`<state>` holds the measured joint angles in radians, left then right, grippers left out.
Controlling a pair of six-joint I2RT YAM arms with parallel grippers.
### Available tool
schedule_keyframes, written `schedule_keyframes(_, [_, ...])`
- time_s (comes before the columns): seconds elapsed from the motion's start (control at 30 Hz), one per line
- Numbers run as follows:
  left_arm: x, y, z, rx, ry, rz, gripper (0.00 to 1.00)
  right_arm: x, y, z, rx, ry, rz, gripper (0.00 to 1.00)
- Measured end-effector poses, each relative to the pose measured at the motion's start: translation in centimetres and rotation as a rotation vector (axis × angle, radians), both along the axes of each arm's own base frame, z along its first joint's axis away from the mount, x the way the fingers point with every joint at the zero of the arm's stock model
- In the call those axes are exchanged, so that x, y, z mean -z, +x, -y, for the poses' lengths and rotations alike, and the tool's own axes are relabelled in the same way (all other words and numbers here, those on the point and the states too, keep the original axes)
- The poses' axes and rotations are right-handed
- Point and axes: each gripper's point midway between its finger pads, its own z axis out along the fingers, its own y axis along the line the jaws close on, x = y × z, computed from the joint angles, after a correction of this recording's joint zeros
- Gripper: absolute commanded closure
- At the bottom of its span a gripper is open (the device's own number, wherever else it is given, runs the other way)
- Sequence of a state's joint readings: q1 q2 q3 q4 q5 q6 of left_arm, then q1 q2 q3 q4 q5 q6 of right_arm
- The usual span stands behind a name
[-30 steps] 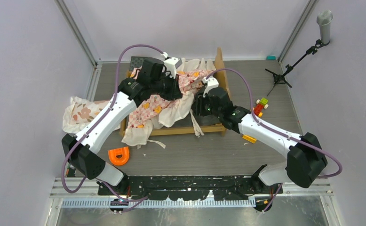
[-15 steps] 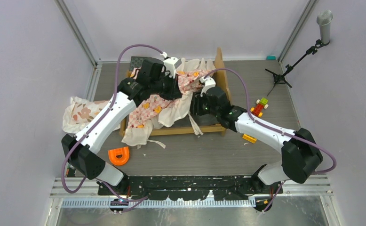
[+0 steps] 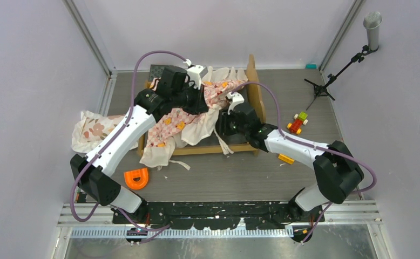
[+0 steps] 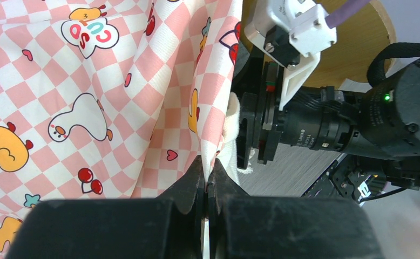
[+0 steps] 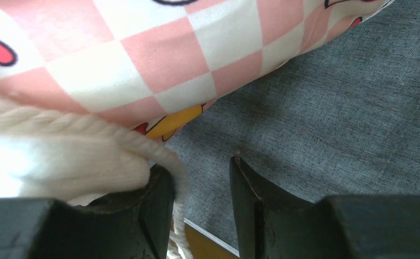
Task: Set up the pet bed
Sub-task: Cross the ropes on the bed frame.
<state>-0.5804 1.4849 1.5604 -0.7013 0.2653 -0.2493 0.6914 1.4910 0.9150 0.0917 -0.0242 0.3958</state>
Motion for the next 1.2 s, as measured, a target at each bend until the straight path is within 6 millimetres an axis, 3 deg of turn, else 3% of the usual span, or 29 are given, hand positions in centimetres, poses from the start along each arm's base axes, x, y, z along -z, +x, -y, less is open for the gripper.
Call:
schedule_keyframes(0.2, [0.0,0.0,0.0,0.001,-0.001,-0.001,1.0,0.7,0.2,-0.1,0.005,-0.002,-0.004,0.68])
schedule_keyframes(0.43, [0.2,-0.2,0.0,0.005,-0.001,-0.006,1.0,0.5,0.7,0.9,0.052,-0.033,0.015,0.76])
schedule_keyframes(0.63, [0.0,-0.8,0.2,0.028,-0.02,-0.017,1.0,-2.4,0.0,2.9,0.087,-0.059,0.076,0.83])
schedule_keyframes(0.83, [0.4,-2.1,1.0,0.095,-0.051,-0.063,1.0,-4.8,-1.4,4.2,0.072,-0.068,0.11,0.84])
schedule_keyframes(1.2, [1.9,-3.9,1.5,0.162,-0.068,-0.142,1.0,-5.3,-2.0,7.0,0.09,-0.204,0.14,0.84])
